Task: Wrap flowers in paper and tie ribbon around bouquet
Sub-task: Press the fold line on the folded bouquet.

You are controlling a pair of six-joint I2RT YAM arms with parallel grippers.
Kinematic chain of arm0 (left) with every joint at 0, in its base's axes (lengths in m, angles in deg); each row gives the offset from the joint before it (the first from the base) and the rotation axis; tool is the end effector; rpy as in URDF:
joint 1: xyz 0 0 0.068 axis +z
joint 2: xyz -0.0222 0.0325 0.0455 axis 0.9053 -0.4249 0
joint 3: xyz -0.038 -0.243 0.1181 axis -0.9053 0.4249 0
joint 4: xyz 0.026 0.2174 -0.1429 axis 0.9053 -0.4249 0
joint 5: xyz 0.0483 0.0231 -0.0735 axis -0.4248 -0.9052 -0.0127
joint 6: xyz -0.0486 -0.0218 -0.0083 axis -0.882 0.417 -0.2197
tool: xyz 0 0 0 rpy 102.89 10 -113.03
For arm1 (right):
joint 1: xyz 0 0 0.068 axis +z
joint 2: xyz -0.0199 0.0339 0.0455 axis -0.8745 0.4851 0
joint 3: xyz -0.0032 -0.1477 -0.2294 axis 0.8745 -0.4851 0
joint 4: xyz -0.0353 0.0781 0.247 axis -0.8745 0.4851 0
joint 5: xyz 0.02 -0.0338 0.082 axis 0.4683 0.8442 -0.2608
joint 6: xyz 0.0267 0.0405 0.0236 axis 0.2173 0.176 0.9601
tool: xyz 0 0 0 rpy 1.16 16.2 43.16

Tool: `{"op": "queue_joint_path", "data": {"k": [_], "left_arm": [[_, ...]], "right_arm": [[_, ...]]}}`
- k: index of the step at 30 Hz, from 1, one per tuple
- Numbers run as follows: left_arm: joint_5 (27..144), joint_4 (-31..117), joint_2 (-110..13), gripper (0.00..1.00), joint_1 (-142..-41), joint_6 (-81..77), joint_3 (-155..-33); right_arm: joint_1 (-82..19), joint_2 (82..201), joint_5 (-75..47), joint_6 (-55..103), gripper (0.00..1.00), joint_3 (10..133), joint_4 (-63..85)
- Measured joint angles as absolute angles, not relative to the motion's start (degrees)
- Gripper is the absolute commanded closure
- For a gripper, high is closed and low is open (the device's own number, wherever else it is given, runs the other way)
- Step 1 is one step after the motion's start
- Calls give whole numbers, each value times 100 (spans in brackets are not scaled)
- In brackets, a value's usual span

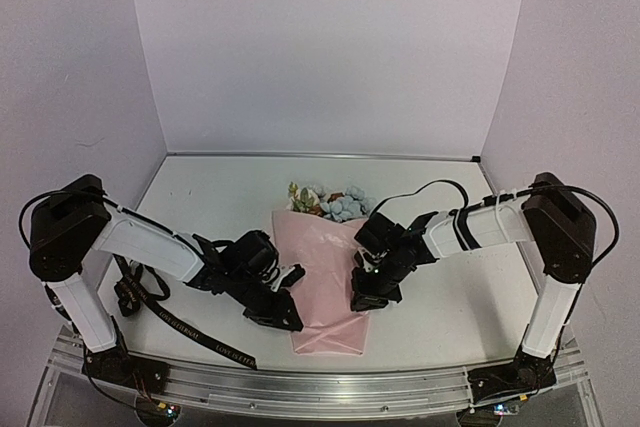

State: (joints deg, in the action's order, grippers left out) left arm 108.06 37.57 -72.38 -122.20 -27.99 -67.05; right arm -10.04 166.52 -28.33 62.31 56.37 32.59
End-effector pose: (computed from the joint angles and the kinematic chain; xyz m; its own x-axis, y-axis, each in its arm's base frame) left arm 0.1529 -0.2722 0.1249 -0.8910 0.4207 -0.1706 0.4175 0.6120 -0.6716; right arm 0.2090 0.2788 0.1349 -0.9847 -0.1733 -0.0167 -0.1569 0.8425 0.5154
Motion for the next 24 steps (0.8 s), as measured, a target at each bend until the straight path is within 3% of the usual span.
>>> {"op": "queue_joint_path", "data": {"k": [15, 24], "left_arm": [[10877, 3829, -7238, 68, -12149, -3137, -6635], [10921, 4130, -7301, 67, -11272, -3251, -6777]], "right_arm": [[-1004, 16647, -2855, 6249, 92, 5557, 3127], [-1006, 16630, -2860, 6249, 92, 5523, 3084]]}}
